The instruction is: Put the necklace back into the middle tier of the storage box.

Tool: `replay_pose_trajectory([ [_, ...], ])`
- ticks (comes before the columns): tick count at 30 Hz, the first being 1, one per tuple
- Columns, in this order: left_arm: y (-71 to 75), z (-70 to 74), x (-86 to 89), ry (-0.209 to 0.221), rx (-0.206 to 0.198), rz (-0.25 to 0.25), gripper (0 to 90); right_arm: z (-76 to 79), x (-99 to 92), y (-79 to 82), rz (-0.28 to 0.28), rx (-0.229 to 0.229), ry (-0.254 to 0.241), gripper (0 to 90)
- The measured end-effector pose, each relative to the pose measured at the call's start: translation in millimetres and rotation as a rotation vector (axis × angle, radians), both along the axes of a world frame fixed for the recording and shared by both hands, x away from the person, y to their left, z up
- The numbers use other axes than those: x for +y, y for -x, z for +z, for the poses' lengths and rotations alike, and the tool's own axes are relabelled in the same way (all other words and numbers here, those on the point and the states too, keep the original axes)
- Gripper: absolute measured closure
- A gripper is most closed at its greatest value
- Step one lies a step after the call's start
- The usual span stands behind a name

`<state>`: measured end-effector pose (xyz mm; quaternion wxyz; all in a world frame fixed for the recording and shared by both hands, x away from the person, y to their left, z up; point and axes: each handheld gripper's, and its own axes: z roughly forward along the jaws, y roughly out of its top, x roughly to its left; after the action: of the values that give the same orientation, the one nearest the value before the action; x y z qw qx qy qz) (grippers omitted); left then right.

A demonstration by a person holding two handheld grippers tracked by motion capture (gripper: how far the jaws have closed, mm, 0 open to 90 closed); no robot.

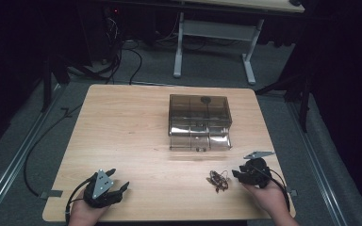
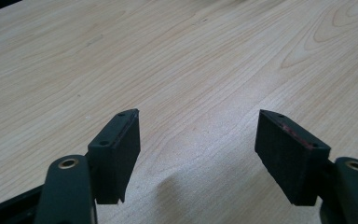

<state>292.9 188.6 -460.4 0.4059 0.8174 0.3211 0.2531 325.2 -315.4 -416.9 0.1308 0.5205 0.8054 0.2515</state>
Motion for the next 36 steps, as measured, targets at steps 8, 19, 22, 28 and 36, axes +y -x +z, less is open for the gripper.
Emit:
replay_pose_trajectory([
  [8,0.0,-0.2,-0.5,-0.002,0.004,-0.005,31.2,1.3,7.0,-5.0,0.027,0.054,0.047,58.8],
  [19,-0.1,-0.4,-1.2,-0.007,0.01,-0.013,30.9,2.0,13.5,-10.8,0.053,0.123,0.087,58.8],
  [22,0.1,-0.4,-1.4,-0.01,0.008,-0.014,30.9,3.0,16.2,-12.1,0.062,0.143,0.101,58.6],
  [28,0.1,-0.4,-1.0,-0.007,0.013,-0.02,30.8,6.1,20.3,-14.9,0.081,0.189,0.124,58.1],
  [36,-0.5,-0.5,-1.6,-0.016,0.02,-0.025,30.7,15.4,25.4,-16.6,0.122,0.243,0.15,56.9],
])
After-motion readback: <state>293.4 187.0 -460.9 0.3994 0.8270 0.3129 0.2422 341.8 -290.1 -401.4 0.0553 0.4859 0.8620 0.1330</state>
